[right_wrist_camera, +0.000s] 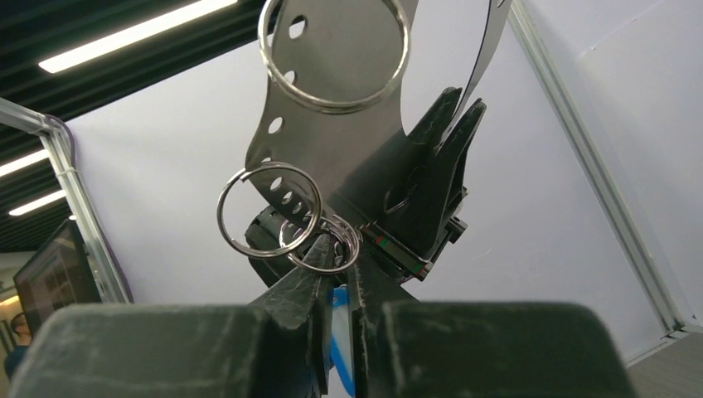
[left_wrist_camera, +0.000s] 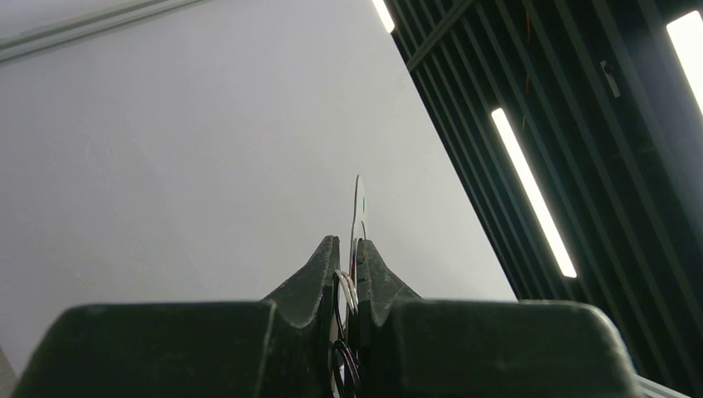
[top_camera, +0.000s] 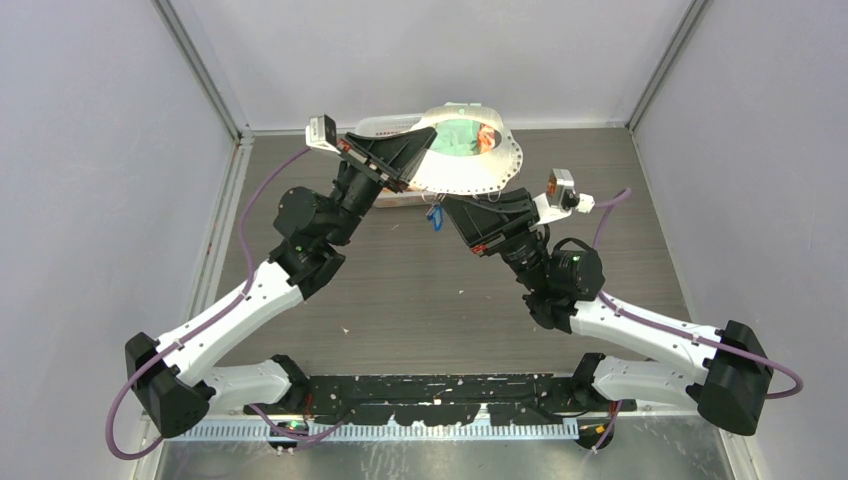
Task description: Remove the keys from the keyring
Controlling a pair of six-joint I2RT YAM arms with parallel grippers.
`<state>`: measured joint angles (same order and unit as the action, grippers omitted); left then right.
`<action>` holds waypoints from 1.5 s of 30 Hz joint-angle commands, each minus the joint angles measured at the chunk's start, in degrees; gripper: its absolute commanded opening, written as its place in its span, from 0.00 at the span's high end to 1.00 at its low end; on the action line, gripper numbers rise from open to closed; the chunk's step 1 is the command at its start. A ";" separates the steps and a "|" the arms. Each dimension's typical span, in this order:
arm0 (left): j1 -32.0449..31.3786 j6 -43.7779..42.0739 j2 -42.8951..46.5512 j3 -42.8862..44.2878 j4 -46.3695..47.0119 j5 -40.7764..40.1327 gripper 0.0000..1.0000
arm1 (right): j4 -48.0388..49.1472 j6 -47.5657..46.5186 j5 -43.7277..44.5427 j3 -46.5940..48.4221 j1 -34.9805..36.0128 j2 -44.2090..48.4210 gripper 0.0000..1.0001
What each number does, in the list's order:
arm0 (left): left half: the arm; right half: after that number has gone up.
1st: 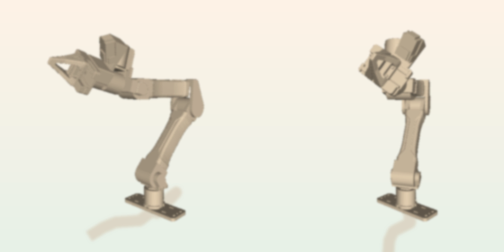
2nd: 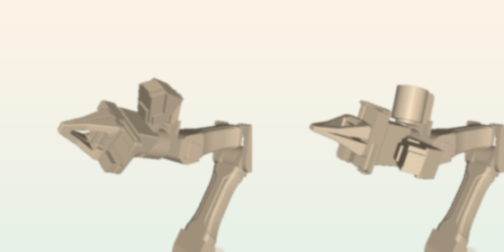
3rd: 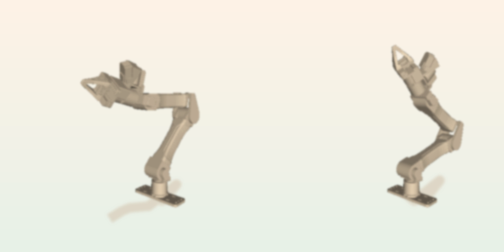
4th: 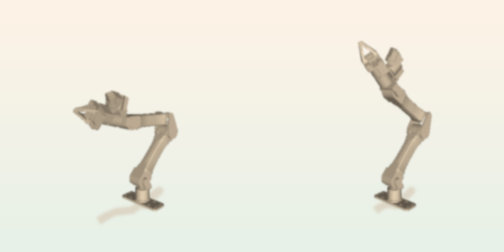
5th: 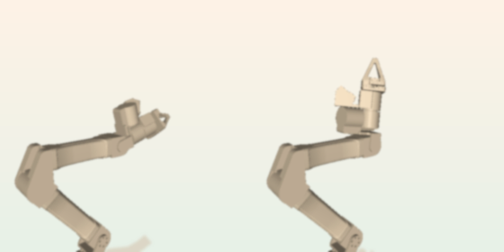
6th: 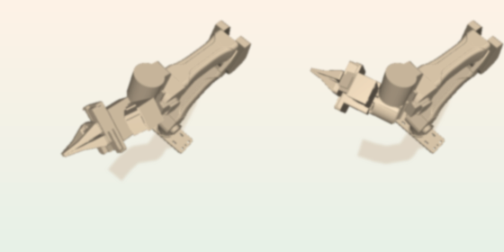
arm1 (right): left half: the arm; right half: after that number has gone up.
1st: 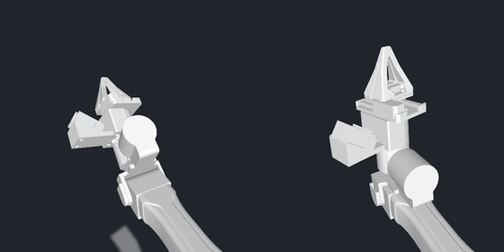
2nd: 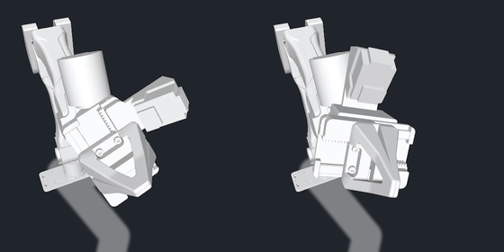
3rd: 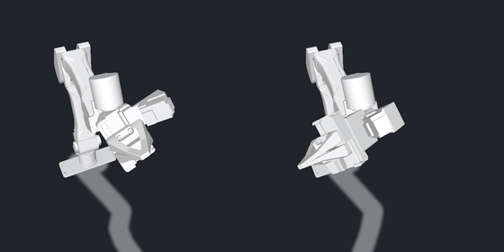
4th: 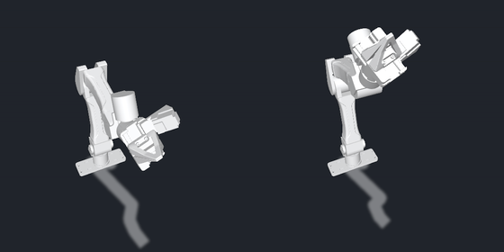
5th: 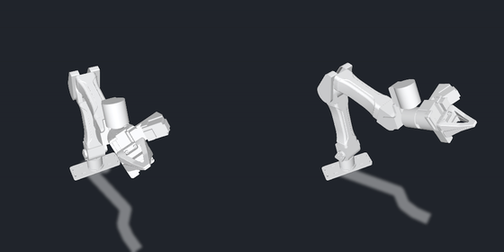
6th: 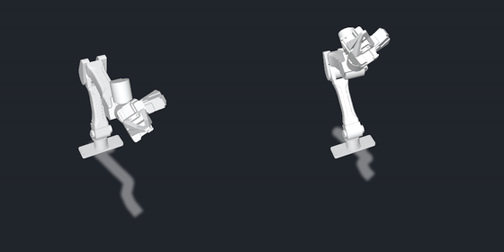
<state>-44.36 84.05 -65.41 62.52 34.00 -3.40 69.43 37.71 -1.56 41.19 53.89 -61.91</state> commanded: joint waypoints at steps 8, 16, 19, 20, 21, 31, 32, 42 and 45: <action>1.44 -0.39 1.78 0.62 -2.51 1.24 1.00 | -11.97 -7.59 0.00 2.46 -0.14 6.07 0.99; 1.85 -6.46 2.64 4.75 -17.43 2.18 1.00 | -44.06 -26.57 -1.26 11.30 0.04 12.29 0.99; 1.87 -9.35 2.50 5.78 -20.34 2.32 0.99 | -54.33 -31.89 -1.92 15.53 0.36 12.02 0.99; 1.85 -10.56 2.48 6.22 -21.38 2.31 0.99 | -57.42 -33.27 -2.22 16.90 0.42 11.68 0.99; 1.89 -11.80 2.48 6.62 -22.49 2.21 0.99 | -60.52 -34.71 -2.44 18.34 0.58 11.30 0.99; 1.84 -23.63 -0.54 14.36 -34.87 6.31 0.99 | -81.26 -44.73 -2.18 27.97 1.54 8.50 0.99; 1.82 -24.02 -0.67 14.27 -35.24 6.38 0.99 | -82.92 -45.27 -1.81 29.06 1.64 8.08 0.99; 1.85 -21.32 1.85 4.97 -23.57 3.81 0.99 | -83.91 -40.79 3.70 28.25 2.07 9.18 0.99; 1.87 -19.30 3.90 -0.58 -13.46 0.52 1.00 | -77.13 -33.56 5.41 22.67 1.98 12.58 0.88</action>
<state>-42.59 62.35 -65.52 66.39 4.95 0.54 -15.20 -3.81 0.32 68.36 55.77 -53.95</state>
